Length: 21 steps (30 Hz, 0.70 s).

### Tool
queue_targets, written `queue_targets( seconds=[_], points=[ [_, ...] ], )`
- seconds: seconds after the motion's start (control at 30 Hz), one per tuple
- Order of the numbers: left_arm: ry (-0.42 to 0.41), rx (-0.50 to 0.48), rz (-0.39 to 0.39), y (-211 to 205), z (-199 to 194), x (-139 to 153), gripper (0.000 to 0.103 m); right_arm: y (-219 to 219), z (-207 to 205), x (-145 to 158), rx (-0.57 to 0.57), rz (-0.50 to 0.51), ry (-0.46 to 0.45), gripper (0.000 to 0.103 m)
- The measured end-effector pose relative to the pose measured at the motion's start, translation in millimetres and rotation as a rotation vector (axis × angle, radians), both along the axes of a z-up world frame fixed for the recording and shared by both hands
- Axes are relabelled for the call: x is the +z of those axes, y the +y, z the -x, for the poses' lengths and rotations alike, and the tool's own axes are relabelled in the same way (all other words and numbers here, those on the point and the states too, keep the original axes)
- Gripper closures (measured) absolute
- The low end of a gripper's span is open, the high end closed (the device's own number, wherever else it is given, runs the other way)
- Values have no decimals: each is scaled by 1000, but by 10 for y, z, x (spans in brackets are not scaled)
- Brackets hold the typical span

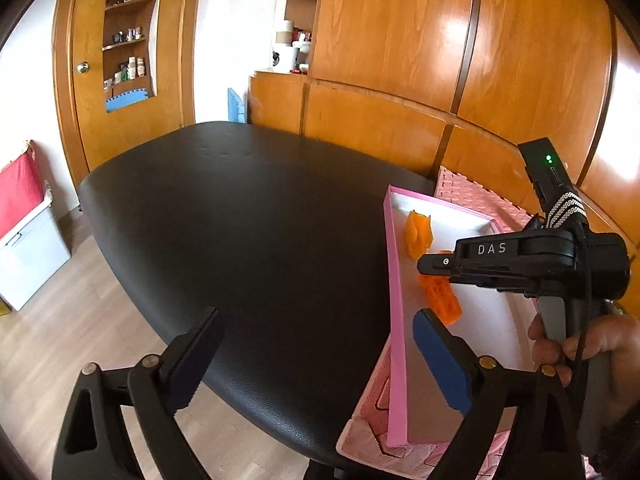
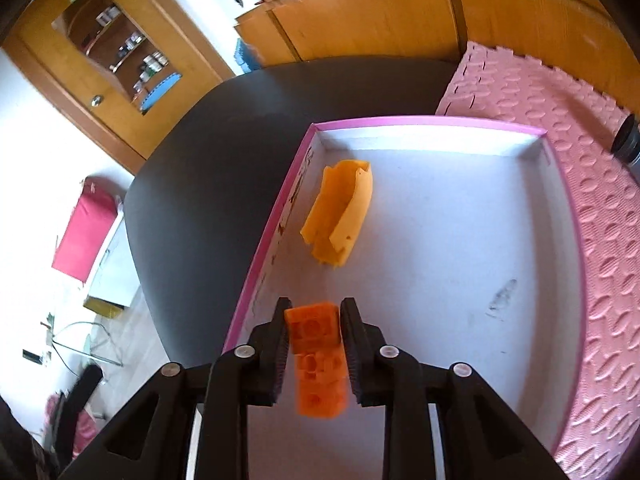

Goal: Organize rigid objects
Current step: 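Carry the orange block stack into the tray and open the right tool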

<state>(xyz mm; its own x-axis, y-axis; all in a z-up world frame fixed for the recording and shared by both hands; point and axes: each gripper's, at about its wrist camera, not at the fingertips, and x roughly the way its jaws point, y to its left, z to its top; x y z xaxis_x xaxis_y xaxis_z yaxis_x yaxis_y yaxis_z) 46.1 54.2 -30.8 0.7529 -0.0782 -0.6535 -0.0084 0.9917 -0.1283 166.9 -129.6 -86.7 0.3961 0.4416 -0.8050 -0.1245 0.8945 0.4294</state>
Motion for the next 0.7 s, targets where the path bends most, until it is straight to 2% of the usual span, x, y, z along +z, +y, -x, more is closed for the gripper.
queue_targets(
  seconds=[0.13, 0.27, 0.47, 0.7],
  points=[
    [-23, 16, -15, -1, 23, 62, 7, -57, 104, 88, -6, -31, -47, 57],
    [-51, 35, -17, 3, 54, 124, 0, -165, 266, 204, -17, -16, -92, 56],
    [-79, 24, -31, -94, 83, 229, 0, -347, 574, 322, -43, 52, -164, 56],
    [-84, -81, -62, -367, 113, 316, 0, -722, 945, 365, -109, 122, -215, 56]
  ],
)
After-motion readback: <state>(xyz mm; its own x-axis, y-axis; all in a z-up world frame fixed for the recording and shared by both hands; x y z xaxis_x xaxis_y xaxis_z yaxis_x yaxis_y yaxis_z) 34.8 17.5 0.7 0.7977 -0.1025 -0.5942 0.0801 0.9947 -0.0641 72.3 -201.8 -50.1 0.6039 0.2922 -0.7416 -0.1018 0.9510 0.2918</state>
